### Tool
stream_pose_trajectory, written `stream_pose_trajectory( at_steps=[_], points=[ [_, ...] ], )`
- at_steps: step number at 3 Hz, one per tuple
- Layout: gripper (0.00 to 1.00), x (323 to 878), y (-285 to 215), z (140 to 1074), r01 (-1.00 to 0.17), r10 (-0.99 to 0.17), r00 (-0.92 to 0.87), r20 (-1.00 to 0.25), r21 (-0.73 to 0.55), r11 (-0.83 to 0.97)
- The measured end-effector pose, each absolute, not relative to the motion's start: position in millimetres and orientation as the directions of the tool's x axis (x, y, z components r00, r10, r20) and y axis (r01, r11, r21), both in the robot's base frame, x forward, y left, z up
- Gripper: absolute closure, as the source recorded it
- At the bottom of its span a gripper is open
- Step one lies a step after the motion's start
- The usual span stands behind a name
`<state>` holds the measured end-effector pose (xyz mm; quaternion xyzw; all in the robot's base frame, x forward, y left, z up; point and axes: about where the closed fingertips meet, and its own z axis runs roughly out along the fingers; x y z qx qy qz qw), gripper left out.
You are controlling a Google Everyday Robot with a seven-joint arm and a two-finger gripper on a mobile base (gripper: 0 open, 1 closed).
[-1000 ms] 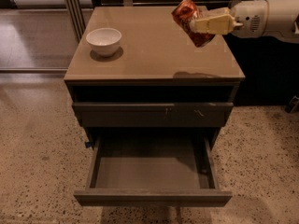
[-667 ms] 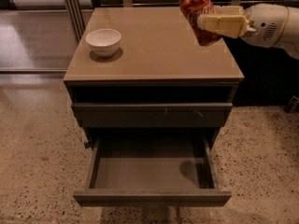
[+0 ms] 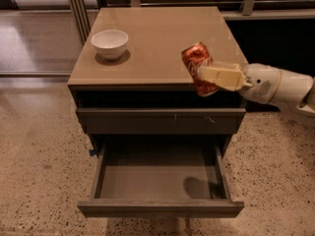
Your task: Place coke can into middle drawer
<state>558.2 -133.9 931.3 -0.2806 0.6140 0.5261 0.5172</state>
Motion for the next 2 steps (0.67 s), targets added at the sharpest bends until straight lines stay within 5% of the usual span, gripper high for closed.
stream_pose_trajectory(
  at_steps=[2],
  points=[
    [1.00,531.7,-58.1,769.7,-0.729,0.120,-0.658,-0.743,0.669,0.147]
  ],
)
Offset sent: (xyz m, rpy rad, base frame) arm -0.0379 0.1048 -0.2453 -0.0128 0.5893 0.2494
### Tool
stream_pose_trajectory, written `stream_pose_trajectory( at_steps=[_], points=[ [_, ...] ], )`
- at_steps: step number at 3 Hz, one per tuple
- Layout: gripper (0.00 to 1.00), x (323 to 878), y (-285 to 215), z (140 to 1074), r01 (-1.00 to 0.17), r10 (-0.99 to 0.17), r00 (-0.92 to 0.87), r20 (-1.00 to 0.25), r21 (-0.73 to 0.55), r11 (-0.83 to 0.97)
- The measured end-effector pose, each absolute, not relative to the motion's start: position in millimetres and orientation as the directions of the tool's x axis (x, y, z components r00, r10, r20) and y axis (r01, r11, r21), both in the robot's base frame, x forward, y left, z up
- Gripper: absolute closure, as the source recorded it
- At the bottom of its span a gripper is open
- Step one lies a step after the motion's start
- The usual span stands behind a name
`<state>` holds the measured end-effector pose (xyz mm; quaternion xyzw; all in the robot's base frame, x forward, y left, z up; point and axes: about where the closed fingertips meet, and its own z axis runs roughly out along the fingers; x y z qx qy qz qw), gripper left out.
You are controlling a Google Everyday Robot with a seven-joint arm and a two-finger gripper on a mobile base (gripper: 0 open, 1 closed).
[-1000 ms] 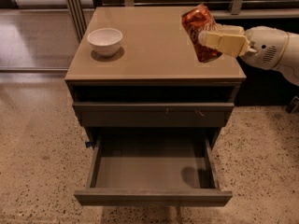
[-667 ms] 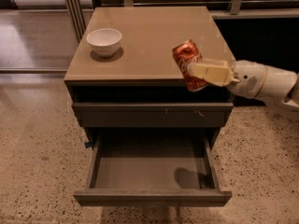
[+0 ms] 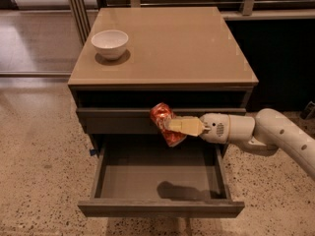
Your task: Place coke can into middle drawer
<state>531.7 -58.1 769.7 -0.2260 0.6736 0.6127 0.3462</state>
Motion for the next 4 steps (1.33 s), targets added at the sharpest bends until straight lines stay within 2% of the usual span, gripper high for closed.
stream_pose_trajectory(
  at_steps=[1,2,3,4],
  points=[
    [1.00,530.7,-54.5,762.7,-0.717,0.114,-0.674,-0.730,0.683,0.141],
    [1.00,519.0,-49.3,771.3,-0.755,0.101,-0.628,-0.771,0.636,0.160],
    [1.00,512.7,-50.2,736.4,-0.744,0.130,-0.621,-0.773,0.634,0.214],
    [1.00,527.8,-48.4,667.1,-0.665,0.131,-0.676,-0.725,0.677,0.317]
  ],
)
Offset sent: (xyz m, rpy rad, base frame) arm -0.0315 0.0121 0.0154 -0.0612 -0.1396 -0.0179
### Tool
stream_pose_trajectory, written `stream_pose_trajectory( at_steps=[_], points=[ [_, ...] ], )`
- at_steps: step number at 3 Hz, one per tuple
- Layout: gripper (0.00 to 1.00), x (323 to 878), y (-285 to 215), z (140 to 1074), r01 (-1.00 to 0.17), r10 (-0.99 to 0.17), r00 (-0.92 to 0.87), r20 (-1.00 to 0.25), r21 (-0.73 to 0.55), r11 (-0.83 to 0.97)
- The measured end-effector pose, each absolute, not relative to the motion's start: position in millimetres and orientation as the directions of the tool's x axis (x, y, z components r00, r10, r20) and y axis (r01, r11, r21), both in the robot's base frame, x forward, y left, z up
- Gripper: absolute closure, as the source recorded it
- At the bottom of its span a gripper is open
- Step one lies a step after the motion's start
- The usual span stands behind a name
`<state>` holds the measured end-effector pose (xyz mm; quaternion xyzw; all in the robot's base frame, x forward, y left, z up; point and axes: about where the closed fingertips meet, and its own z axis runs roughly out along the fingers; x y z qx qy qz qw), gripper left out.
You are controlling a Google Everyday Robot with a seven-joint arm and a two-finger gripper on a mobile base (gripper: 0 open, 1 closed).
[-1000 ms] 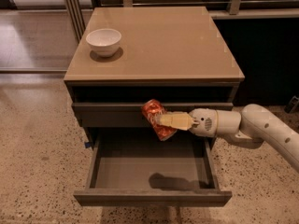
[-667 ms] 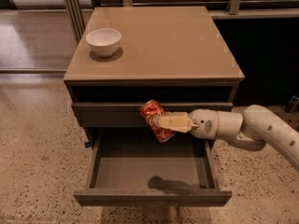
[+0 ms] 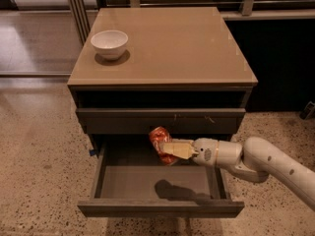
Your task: Place coke can into middle drawer
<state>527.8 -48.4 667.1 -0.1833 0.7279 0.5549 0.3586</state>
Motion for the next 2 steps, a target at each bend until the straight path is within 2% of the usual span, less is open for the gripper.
stream_pose_trajectory(
  at_steps=[2],
  points=[
    [1.00,553.0,-44.9,551.7,-0.524,0.058,-0.790,-0.611,0.720,0.455]
  ],
)
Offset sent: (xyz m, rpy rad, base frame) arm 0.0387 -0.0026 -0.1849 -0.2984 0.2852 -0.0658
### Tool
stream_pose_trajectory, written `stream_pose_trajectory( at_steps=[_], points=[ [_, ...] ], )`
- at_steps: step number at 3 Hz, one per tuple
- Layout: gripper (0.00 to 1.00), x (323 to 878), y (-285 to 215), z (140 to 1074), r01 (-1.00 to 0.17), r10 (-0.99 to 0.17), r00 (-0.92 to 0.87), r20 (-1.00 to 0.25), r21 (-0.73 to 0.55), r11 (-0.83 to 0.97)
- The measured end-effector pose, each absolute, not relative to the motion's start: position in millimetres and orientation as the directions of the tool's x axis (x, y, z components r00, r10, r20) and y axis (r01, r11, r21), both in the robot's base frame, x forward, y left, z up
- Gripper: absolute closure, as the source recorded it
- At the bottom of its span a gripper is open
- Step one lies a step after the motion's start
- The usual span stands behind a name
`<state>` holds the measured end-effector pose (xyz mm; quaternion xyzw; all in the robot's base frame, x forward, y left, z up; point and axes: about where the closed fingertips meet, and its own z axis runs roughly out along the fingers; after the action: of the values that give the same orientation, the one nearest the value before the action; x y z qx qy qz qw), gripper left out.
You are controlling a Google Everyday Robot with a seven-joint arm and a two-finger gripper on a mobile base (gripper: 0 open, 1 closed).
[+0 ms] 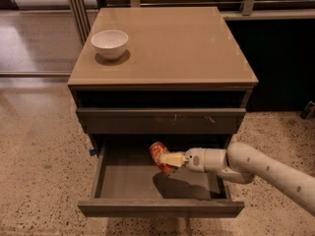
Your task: Place coke can into middle drawer
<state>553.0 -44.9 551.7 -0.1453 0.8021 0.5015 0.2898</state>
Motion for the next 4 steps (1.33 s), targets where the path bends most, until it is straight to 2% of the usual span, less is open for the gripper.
stream_pose_trajectory(
  at_steps=[2,3,4],
  points=[
    [1.00,568.4,-52.4,466.9,-0.396,0.001,-0.874,-0.486,0.715,0.577],
    [0.84,573.7,-56.9,436.1,-0.344,-0.008,-0.901,-0.433,0.704,0.621],
    [0.61,573.6,-57.6,432.6,-0.338,-0.011,-0.905,-0.426,0.703,0.626]
  ],
)
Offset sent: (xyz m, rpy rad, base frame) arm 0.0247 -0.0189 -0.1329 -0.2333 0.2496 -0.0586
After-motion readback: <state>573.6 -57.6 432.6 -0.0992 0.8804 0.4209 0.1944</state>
